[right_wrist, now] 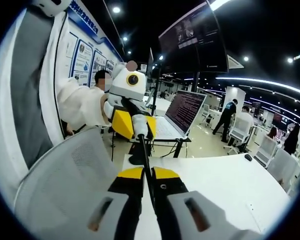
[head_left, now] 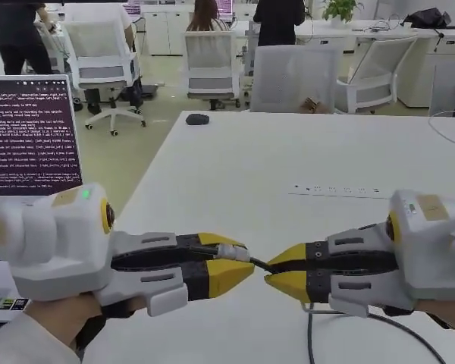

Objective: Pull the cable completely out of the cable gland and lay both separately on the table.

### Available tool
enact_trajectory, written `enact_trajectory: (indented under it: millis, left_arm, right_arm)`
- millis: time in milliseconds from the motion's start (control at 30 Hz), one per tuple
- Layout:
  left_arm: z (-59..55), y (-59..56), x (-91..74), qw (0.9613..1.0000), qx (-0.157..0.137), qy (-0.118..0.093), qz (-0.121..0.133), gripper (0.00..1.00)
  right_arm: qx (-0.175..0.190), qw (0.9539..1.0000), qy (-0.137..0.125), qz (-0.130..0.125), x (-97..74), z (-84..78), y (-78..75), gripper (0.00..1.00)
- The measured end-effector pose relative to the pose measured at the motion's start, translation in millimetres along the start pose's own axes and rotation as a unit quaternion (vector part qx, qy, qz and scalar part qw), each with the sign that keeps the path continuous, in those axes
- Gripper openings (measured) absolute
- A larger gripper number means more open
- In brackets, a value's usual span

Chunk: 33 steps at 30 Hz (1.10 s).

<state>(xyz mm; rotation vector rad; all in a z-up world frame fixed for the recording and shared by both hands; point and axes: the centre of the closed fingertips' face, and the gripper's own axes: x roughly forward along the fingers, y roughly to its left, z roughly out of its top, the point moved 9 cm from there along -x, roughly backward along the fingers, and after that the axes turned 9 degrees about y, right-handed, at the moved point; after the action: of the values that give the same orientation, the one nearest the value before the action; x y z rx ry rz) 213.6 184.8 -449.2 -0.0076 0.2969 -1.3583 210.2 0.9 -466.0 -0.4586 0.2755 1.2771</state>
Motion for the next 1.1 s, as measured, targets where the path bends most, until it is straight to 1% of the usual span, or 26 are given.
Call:
enact_trajectory:
  millis: [200,267,433,533,567,633,700,733,800,833,900,967,1033,1100]
  left_arm:
    - [-0.8,1.8,1.6,1.0,0.0,0.003,0.0,0.16]
    - [-0.2,2.9,-0.3,1.0,-0.001,0.001,0.002,0.16]
    - [-0.7,5.9,-7.3,0.9999,-0.005,0.003,0.011,0.16]
    - [0.3,7.7,-13.0,0.9997,-0.01,-0.007,0.019,0.16]
    - [0.0,7.6,-13.5,0.9997,-0.011,-0.005,0.02,0.16]
    - [-2.4,5.8,-14.0,0.9997,-0.001,0.01,0.024,0.16]
    - [-5.0,4.8,-14.0,0.9995,0.001,0.019,0.026,0.16]
    - [-5.5,4.4,-13.9,0.9995,0.0,0.019,0.026,0.16]
    - [-5.6,2.7,-14.9,0.9996,-0.003,0.011,0.024,0.16]
    - [-4.9,1.6,-15.6,0.9997,-0.004,0.005,0.023,0.16]
    - [-5.5,1.7,-16.3,0.9996,-0.005,0.002,0.026,0.16]
    - [-9.5,3.3,-17.1,0.9995,-0.011,0.004,0.029,0.16]
    - [-12.8,4.3,-17.7,0.9994,-0.016,0.005,0.031,0.16]
    - [-18.9,5.8,-18.2,0.999,-0.028,0.007,0.033,0.16]
  right_arm:
    - [0.002,1.0,-0.001,0.002,0.2,-3.0,-0.8,0.04]
    - [0.0,1.0,0.007,0.002,2.2,-6.5,-1.8,0.04]
    - [0.008,0.9997,0.024,-0.001,5.5,-18.9,-6.3,0.04]
    - [0.017,0.9991,0.04,-0.006,7.4,-27.5,-9.4,0.04]
    - [0.018,0.999,0.039,-0.006,7.8,-28.8,-9.9,0.04]
    - [0.025,0.9988,0.041,-0.005,8.9,-32.5,-11.4,0.04]
    - [0.027,0.9984,0.049,-0.004,12.3,-37.8,-13.5,0.04]
    - [0.031,0.9979,0.056,-0.003,14.7,-41.8,-15.0,0.04]
    - [0.034,0.9964,0.078,-0.004,18.9,-49.2,-17.1,0.04]
    - [0.034,0.9961,0.081,-0.005,19.9,-50.6,-17.5,0.04]
    - [0.042,0.995,0.091,-0.003,25.2,-57.7,-20.2,0.04]
    - [0.043,0.9928,0.112,-0.001,32.0,-66.4,-23.7,0.04]
    - [0.043,0.9891,0.14,0.001,40.1,-76.0,-26.0,0.04]
    - [0.044,0.9861,0.16,0.006,48.8,-84.9,-27.8,0.05]
